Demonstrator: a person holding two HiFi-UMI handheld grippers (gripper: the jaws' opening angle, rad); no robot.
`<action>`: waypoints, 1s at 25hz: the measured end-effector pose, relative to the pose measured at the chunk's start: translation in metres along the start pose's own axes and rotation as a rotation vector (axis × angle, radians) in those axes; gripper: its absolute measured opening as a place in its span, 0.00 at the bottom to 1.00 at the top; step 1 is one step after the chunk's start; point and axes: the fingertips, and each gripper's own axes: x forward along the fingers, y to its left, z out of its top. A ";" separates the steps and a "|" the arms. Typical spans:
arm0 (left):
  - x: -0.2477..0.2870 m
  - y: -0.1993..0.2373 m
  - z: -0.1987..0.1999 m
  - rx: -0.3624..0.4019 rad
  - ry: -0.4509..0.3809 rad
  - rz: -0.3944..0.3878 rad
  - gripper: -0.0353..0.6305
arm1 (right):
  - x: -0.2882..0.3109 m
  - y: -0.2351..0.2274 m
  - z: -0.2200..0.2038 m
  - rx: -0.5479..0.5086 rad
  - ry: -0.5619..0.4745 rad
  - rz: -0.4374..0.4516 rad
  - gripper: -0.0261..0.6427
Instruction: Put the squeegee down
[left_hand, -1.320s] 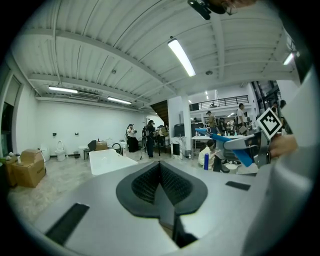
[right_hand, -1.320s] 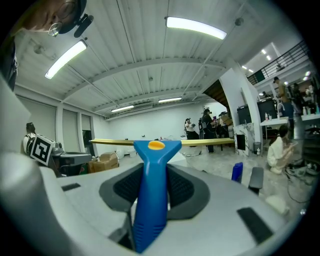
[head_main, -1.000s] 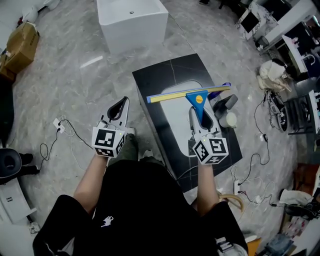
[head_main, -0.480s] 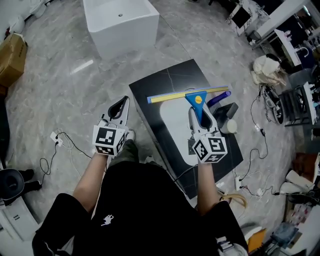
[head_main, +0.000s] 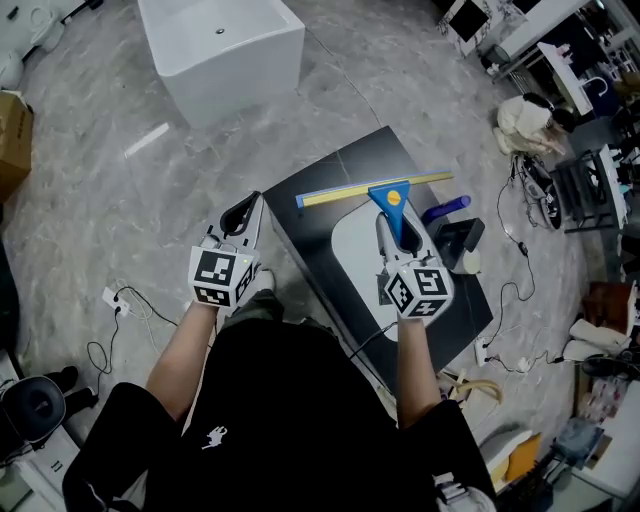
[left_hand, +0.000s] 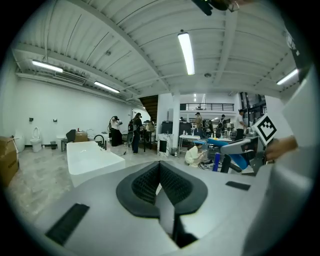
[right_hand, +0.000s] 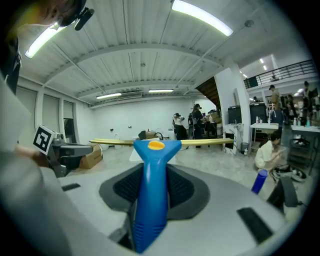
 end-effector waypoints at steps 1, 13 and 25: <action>0.004 0.005 -0.001 -0.001 0.006 -0.013 0.06 | 0.004 0.001 0.001 -0.001 0.003 -0.007 0.24; 0.037 0.031 -0.019 0.005 0.047 -0.105 0.06 | 0.039 0.004 -0.006 -0.035 0.054 -0.044 0.24; 0.046 0.036 -0.034 -0.032 0.095 0.017 0.06 | 0.091 -0.014 -0.050 -0.093 0.165 0.110 0.24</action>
